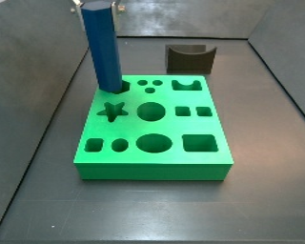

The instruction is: Insert the hexagon object.

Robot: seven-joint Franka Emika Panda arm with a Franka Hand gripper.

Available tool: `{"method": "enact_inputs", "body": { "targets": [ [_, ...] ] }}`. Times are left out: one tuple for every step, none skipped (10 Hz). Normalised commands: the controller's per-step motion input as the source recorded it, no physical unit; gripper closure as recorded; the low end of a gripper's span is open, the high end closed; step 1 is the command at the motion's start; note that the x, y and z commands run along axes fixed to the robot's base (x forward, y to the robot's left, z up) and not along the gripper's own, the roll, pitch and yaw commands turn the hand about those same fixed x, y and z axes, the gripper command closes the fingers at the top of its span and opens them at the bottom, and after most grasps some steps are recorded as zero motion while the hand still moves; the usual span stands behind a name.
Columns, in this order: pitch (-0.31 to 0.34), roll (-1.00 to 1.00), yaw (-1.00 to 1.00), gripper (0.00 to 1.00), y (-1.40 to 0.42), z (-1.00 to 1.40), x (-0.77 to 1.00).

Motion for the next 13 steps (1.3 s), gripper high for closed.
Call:
{"method": "enact_inputs", "body": {
  "targets": [
    [0.083, -0.01, 0.0, 1.0, 0.0, -0.35, 0.64],
    [0.119, 0.0, 0.0, 1.0, 0.0, -0.34, 0.67],
    [0.107, 0.0, 0.0, 1.0, 0.0, -0.34, 0.59],
    [0.074, 0.0, 0.0, 1.0, 0.0, -0.39, 0.51],
    [0.043, -0.04, -0.05, 1.0, 0.0, -0.38, 0.43],
    [0.0, -0.03, -0.06, 1.0, -0.05, -0.4, 0.35],
    [0.0, 0.0, -0.08, 1.0, 0.0, -0.44, 0.2],
    [-0.02, 0.03, -0.03, 1.0, 0.0, -0.39, 0.0],
    [-0.017, 0.09, 0.0, 1.0, -0.03, -0.35, 0.0],
    [0.0, 0.14, 0.0, 1.0, -0.05, -0.3, 0.0],
    [0.0, 0.16, 0.0, 1.0, -0.08, -0.25, 0.0],
    [-0.011, 0.06, 0.0, 1.0, -0.08, -0.1, 0.0],
    [-0.033, -0.08, 0.0, 1.0, 0.08, 0.0, 0.0]
  ]
}}
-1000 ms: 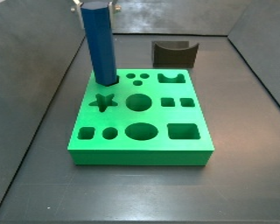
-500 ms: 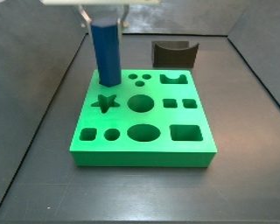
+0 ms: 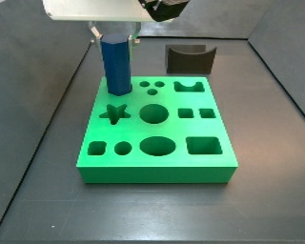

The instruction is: Insert the hexagon object.

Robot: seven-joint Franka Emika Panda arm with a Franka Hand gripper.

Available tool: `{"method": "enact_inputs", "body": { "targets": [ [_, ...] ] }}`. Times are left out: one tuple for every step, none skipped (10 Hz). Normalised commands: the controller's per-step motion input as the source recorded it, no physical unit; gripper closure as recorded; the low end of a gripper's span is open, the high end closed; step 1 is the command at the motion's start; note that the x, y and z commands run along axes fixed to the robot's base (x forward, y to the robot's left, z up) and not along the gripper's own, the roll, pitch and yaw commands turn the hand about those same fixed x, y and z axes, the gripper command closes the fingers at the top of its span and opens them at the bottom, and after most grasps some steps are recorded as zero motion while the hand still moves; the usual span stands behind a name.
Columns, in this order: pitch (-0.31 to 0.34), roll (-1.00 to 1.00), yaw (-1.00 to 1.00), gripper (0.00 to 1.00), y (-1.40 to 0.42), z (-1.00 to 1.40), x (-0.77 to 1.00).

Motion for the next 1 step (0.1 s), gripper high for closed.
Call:
{"method": "enact_inputs", "body": {
  "targets": [
    [0.0, 0.03, 0.0, 1.0, -0.01, 0.0, 0.0]
  ]
}}
